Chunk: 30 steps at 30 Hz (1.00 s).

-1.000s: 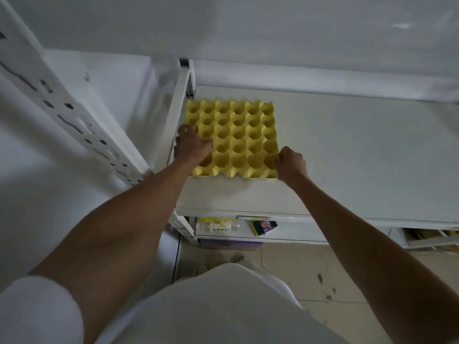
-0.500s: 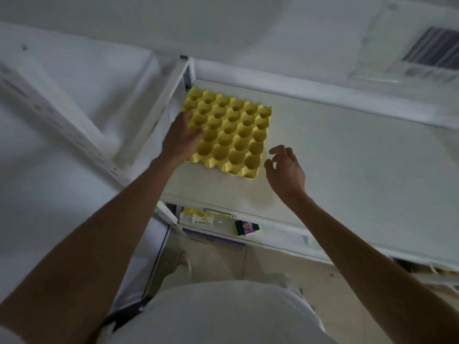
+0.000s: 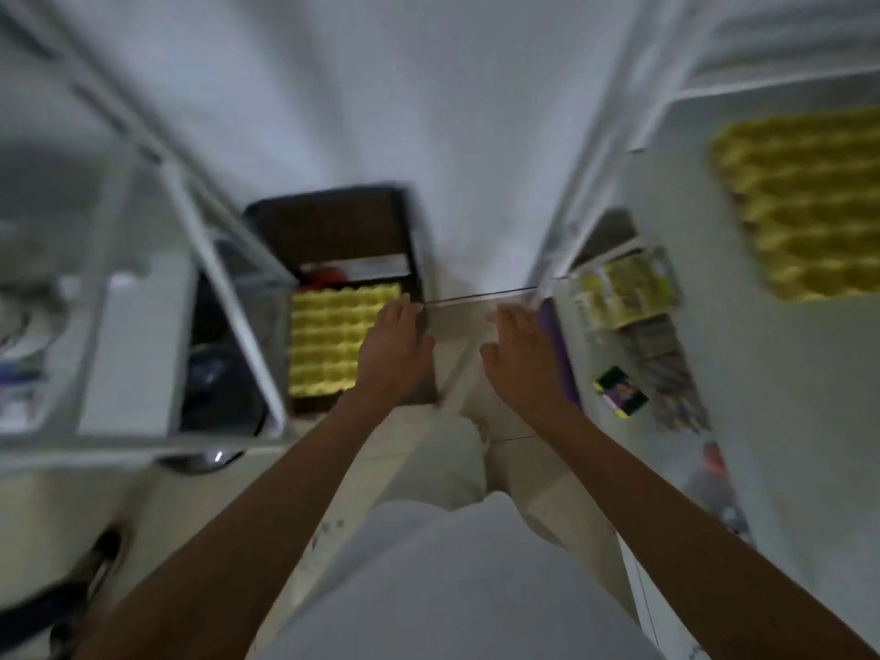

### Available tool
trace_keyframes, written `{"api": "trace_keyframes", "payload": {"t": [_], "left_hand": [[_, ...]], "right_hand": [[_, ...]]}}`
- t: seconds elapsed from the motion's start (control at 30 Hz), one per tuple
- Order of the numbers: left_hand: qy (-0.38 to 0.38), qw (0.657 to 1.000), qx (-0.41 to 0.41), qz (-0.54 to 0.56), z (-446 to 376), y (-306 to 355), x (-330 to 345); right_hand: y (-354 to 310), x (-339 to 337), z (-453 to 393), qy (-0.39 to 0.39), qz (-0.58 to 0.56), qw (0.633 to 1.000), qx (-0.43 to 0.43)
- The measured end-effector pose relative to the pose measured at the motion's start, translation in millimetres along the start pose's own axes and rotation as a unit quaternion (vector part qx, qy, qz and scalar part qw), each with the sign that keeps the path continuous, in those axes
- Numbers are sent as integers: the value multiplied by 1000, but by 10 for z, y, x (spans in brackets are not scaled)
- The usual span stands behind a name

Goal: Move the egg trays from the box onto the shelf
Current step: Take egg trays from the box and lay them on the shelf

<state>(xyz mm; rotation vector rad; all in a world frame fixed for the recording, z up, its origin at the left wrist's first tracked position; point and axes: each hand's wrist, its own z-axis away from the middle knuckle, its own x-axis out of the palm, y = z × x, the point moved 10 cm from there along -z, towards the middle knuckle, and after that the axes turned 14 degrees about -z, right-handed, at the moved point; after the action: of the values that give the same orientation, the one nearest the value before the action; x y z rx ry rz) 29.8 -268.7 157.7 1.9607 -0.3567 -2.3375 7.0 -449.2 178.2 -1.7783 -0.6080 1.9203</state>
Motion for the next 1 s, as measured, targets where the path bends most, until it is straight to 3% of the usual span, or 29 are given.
{"api": "trace_keyframes", "payload": {"t": [0.17,0.33,0.47,0.6,0.87,1.0], "left_hand": [[-82,987,-136,13,823,-1240,529],[-156,972,-173,16,1358,-1721,1007],[-183,958,-215,50,1565,-2060,1156],[-237,930,-261,103,1472,-2426,1371],[-256,905,-302,155,521,-3115,1767],[-267,889,-345,137,-59,-3653,2192]], "right_hand": [[-105,1391,366,-203,-19,976,79],[-25,2051,700,-276,1,952,134],[9,2189,782,-273,18,943,188],[-58,2337,689,-238,-42,949,204],[191,2893,-78,-181,-123,931,292],[530,3610,-547,-228,-132,903,340]]}}
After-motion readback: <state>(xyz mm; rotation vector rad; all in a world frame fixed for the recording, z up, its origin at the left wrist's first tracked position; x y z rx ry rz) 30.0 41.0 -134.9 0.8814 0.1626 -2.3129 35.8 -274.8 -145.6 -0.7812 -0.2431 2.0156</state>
